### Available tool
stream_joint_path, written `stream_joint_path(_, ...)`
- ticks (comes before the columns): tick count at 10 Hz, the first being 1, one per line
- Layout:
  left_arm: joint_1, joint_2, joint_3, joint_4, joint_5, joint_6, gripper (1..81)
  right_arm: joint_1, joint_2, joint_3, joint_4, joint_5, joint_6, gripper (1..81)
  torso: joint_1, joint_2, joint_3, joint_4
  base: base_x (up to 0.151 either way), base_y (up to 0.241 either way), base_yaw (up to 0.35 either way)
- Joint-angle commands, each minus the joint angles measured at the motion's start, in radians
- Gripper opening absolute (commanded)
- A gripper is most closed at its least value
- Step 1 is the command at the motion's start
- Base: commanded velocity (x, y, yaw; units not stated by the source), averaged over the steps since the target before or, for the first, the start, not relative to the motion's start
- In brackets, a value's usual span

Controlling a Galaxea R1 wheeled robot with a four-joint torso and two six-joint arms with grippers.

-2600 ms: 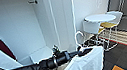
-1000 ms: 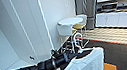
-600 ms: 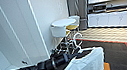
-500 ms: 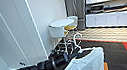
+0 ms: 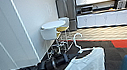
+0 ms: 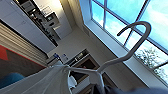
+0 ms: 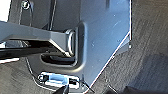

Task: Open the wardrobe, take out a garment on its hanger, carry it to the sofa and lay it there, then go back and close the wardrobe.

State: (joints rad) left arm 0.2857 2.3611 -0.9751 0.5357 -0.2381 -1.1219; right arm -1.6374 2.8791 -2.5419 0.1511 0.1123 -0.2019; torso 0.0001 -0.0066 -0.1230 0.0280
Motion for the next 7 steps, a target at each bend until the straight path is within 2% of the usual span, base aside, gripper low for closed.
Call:
stream_joint_path(1, -0.147, -0.005, 0.041, 0.013, -0.049, 0.007, 1.0, 0.015, -0.013, -0.004, -0.01, -0.063, -0.002, 81.1, 0.0, 0.0, 0.0, 0.0, 0.0, 0.0, -0.257)
stream_joint_path(7, -0.145, 0.0, 0.045, 0.023, -0.047, 0.005, 1.0, 0.02, 0.001, -0.007, -0.011, -0.065, -0.001, 81.1, 0.0, 0.0, 0.0, 0.0, 0.0, 0.0, -0.257)
